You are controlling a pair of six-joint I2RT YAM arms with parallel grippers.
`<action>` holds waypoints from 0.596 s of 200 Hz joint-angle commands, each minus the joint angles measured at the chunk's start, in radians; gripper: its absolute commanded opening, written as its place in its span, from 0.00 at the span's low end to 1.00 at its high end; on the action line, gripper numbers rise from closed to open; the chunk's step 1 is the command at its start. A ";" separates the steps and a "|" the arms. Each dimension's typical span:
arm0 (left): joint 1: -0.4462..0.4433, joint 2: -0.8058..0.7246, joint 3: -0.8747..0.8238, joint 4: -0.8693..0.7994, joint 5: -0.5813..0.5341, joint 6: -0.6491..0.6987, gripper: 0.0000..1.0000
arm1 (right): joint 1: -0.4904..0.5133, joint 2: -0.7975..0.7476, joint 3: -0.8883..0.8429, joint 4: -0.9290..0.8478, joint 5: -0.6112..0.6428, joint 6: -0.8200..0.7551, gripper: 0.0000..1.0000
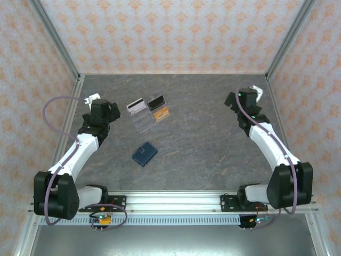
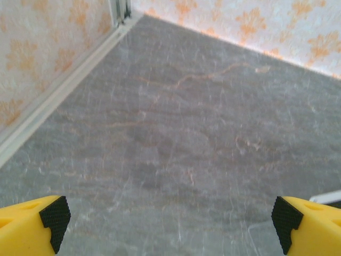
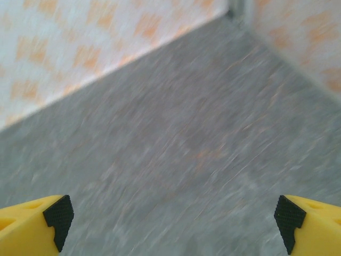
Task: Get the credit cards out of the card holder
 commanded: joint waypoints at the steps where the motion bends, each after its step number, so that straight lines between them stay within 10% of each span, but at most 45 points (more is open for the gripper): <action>1: -0.005 -0.017 0.029 -0.105 0.040 -0.055 1.00 | 0.149 0.073 0.060 -0.142 -0.141 0.020 0.99; 74: -0.003 -0.038 0.008 -0.114 -0.025 -0.102 1.00 | 0.664 0.485 0.323 -0.192 -0.261 -0.069 0.96; 119: 0.008 -0.055 0.005 -0.117 -0.043 -0.147 1.00 | 0.796 0.686 0.553 -0.312 -0.296 -0.145 0.96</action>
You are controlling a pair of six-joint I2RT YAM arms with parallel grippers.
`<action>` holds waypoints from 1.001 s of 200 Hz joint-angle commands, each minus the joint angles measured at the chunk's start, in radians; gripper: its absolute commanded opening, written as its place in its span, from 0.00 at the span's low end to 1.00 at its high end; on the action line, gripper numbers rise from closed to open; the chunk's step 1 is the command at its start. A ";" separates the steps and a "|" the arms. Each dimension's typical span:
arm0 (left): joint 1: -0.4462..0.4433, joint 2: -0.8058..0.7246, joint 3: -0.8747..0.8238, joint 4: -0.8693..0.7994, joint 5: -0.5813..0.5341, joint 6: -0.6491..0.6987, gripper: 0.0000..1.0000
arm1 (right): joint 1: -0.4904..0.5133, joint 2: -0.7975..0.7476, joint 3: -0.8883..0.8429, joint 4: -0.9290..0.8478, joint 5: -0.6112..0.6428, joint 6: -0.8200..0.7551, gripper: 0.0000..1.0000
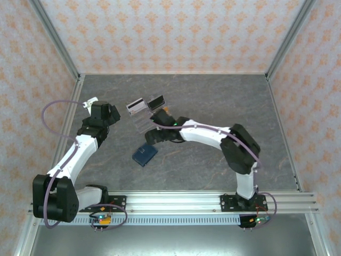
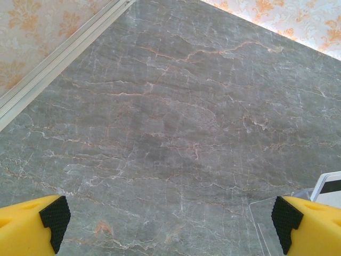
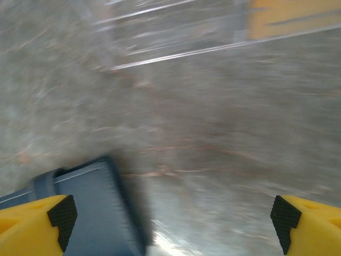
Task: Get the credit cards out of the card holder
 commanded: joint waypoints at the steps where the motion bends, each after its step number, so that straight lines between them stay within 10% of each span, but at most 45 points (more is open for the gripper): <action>1: 0.008 -0.027 0.006 -0.022 -0.046 -0.050 1.00 | 0.026 0.061 0.104 -0.109 -0.026 -0.060 0.96; 107: 0.017 -0.029 -0.006 -0.026 -0.015 -0.099 1.00 | 0.077 0.241 0.265 -0.257 0.062 -0.067 0.94; 200: 0.016 -0.048 -0.025 -0.044 0.072 -0.104 1.00 | -0.010 0.038 0.024 -0.105 0.135 0.081 0.92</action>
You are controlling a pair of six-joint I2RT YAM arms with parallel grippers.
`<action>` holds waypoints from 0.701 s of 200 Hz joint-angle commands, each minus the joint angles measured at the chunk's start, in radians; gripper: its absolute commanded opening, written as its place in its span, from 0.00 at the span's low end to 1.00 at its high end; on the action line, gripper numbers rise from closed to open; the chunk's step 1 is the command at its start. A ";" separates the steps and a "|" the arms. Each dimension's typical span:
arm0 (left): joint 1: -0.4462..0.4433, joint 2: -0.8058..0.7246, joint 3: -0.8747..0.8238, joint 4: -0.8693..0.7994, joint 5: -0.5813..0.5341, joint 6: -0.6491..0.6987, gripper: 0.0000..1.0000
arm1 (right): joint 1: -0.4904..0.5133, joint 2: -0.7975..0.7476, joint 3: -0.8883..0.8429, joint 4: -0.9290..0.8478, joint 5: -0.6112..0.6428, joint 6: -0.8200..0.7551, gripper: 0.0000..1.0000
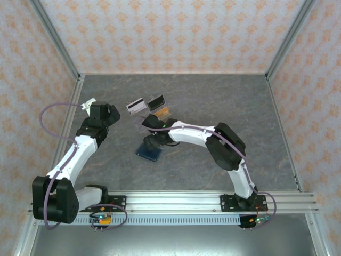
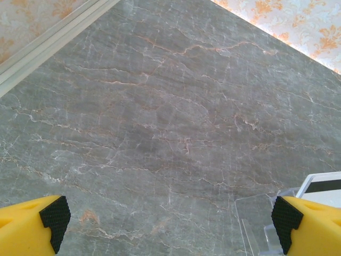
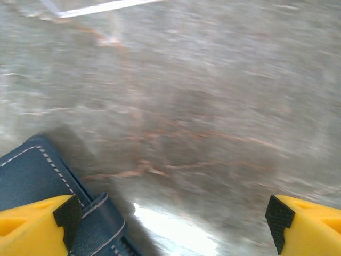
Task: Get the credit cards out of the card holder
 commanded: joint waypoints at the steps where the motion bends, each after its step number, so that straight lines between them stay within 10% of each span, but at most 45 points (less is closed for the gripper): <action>1: 0.007 -0.035 -0.021 -0.025 0.025 -0.016 1.00 | -0.025 -0.081 -0.055 0.025 0.039 0.039 0.92; 66: 0.006 -0.053 -0.056 -0.001 0.058 -0.049 1.00 | -0.031 -0.100 -0.053 0.046 -0.222 -0.048 0.89; 140: -0.008 -0.025 -0.090 0.005 0.286 -0.098 1.00 | -0.031 -0.013 0.008 -0.022 -0.171 0.021 0.78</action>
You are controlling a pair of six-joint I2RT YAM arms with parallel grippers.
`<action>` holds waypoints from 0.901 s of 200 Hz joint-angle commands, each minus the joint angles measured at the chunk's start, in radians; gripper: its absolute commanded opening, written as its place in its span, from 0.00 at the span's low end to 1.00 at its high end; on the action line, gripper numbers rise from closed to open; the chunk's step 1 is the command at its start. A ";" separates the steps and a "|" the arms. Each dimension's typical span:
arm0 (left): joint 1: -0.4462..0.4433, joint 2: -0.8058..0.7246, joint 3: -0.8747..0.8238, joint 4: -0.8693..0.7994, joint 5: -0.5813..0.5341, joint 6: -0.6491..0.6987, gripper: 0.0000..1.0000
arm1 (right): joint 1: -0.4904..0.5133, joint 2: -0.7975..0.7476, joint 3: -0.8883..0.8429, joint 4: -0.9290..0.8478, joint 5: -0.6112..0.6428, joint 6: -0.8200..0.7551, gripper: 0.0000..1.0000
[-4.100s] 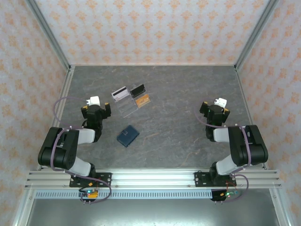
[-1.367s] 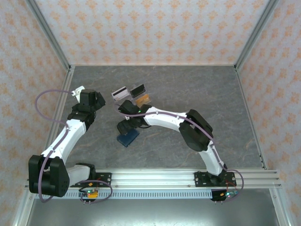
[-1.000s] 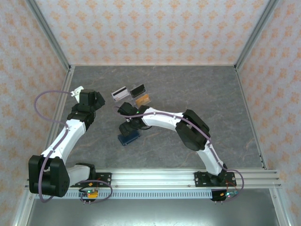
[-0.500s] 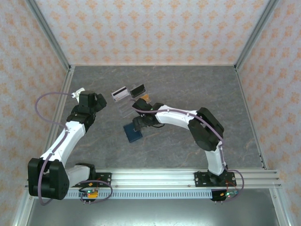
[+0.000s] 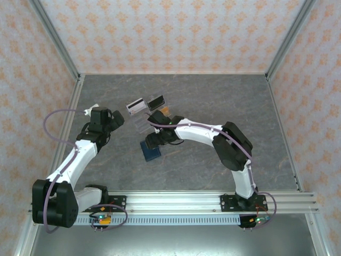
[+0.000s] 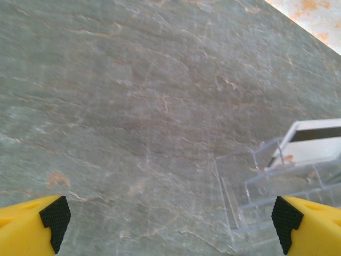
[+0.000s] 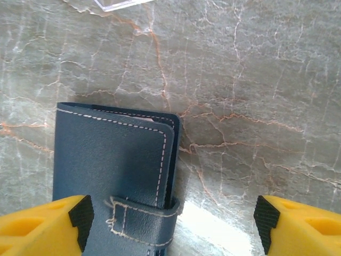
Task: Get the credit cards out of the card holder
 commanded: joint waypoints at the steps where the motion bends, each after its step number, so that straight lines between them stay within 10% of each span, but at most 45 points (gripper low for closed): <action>1: -0.009 0.010 -0.012 -0.006 0.123 -0.041 1.00 | 0.003 0.033 0.040 -0.049 0.020 0.027 0.78; 75: -0.107 0.084 -0.106 -0.032 0.396 -0.091 0.78 | -0.025 0.090 0.056 -0.102 0.092 0.137 0.56; 180: -0.219 0.298 -0.194 0.374 0.629 -0.315 0.44 | -0.088 0.061 -0.059 0.015 -0.054 0.201 0.42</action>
